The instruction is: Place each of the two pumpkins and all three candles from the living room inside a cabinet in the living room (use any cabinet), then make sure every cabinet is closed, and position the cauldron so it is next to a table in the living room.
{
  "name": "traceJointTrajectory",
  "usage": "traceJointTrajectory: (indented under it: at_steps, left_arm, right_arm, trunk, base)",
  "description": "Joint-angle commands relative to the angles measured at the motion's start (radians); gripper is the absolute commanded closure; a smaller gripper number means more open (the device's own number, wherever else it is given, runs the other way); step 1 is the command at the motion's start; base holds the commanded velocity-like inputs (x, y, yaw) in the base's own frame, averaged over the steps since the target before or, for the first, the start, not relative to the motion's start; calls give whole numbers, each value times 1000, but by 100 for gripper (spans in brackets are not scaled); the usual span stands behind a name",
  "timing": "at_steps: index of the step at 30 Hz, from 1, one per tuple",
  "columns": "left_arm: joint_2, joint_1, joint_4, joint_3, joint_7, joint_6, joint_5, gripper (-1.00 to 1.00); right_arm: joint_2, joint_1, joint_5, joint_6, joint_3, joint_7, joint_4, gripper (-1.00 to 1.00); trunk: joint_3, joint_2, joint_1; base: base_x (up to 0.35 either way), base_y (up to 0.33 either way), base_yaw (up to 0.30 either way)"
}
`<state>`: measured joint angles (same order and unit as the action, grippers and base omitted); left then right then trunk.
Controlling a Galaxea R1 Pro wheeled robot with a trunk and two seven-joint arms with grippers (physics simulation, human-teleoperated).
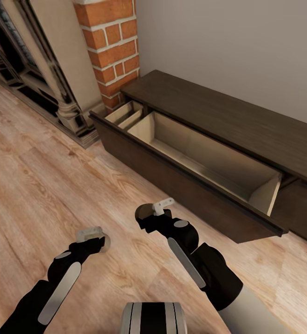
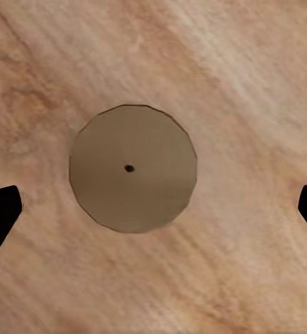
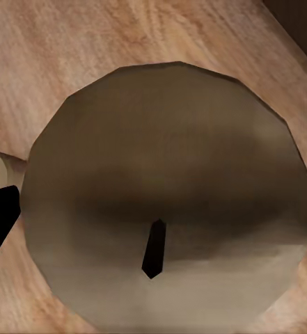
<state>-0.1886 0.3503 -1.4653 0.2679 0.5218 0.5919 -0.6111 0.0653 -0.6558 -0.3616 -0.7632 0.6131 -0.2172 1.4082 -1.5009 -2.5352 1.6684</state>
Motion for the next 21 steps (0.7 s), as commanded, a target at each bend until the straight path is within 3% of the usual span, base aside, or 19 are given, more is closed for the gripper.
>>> traceJointTrajectory:
  at_steps: [1,7,14,17,21]
  left_arm:
    - [-2,1,0,2,10,0,-10,-100]
    - [-3,1,18,4,8,-3,-11,-100]
    - [-2,1,37,4,7,-6,-11,-100]
    - [3,39,122,5,0,-21,-11,-100]
    - [10,60,162,8,-2,-46,-13,-100]
  right_arm:
    - [-1,-1,-13,-2,1,-10,1,100]
    - [-3,-1,-13,-2,1,-10,1,100]
    - [-3,1,-14,-2,2,-10,5,100]
    - [-4,5,-14,-2,2,-10,9,100]
    - [-5,6,-14,-2,2,-10,10,100]
  trunk:
    - [-1,0,0]
    - [-1,0,0]
    - [-1,0,0]
    - [-1,0,0]
    - [-1,0,0]
  base:
    - [121,149,0]
    - [141,170,0]
    - [34,41,0]
    - [6,7,0]
    - [2,2,0]
